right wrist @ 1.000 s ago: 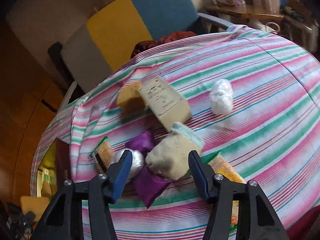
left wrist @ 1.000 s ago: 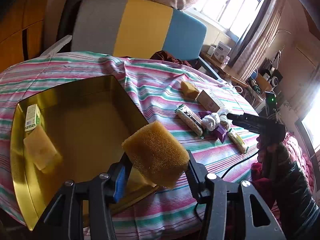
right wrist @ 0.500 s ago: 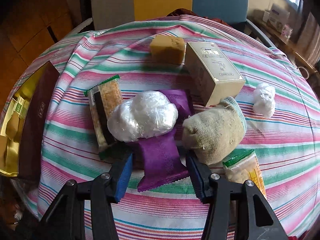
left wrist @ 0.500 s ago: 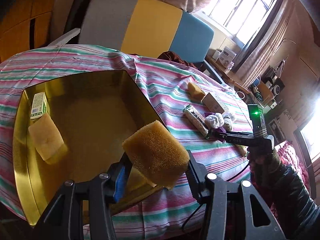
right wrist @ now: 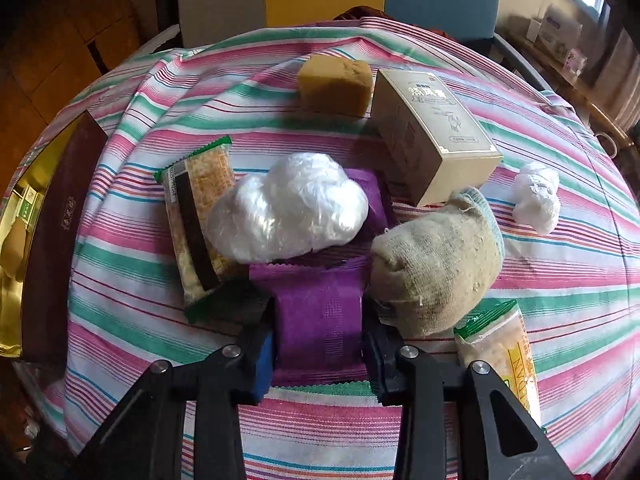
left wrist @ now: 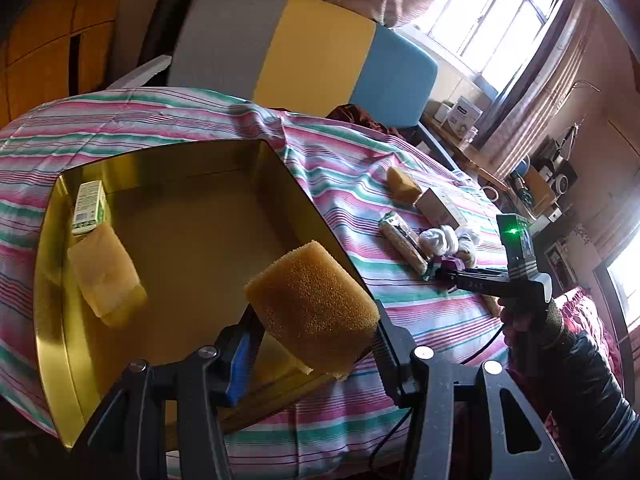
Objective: Organize objects
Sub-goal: 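Carry the sponge into the gold tray and release it while the right gripper grasps the purple packet, then carry the purple packet to the gold tray and open the right gripper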
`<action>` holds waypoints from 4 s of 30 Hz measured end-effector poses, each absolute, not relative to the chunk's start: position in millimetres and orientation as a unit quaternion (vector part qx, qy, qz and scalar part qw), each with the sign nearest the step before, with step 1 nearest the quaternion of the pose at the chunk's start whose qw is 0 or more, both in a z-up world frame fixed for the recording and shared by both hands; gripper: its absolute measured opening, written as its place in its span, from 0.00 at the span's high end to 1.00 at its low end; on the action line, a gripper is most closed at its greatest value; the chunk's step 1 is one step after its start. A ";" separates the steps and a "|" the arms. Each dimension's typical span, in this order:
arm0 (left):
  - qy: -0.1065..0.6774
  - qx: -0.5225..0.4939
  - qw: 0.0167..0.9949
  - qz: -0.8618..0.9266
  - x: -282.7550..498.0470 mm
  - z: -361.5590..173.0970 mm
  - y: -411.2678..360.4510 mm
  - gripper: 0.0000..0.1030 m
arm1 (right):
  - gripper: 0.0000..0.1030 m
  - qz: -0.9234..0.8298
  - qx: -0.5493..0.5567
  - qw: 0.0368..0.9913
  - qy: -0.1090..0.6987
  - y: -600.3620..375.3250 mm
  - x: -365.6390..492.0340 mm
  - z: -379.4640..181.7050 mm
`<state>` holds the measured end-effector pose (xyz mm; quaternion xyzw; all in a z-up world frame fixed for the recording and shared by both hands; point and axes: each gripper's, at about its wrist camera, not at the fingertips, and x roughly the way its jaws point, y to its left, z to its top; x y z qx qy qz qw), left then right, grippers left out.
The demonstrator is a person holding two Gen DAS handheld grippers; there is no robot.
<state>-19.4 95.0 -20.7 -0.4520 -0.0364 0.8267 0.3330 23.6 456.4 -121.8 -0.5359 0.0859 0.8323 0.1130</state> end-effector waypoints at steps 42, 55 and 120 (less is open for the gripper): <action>0.020 -0.509 0.151 0.847 -32.9 -52.1 -8.3 0.46 | 0.65 0.830 -0.541 0.116 0.069 452.2 26.9 -123.2; 0.038 -0.488 0.135 0.861 -24.3 -40.4 -13.6 0.30 | 0.65 0.831 -0.541 0.112 0.065 452.2 26.9 -123.3; -0.030 -0.394 0.108 0.912 -22.6 0.7 -38.4 0.31 | 0.16 0.833 -0.517 -0.197 0.020 135.0 -30.0 -84.9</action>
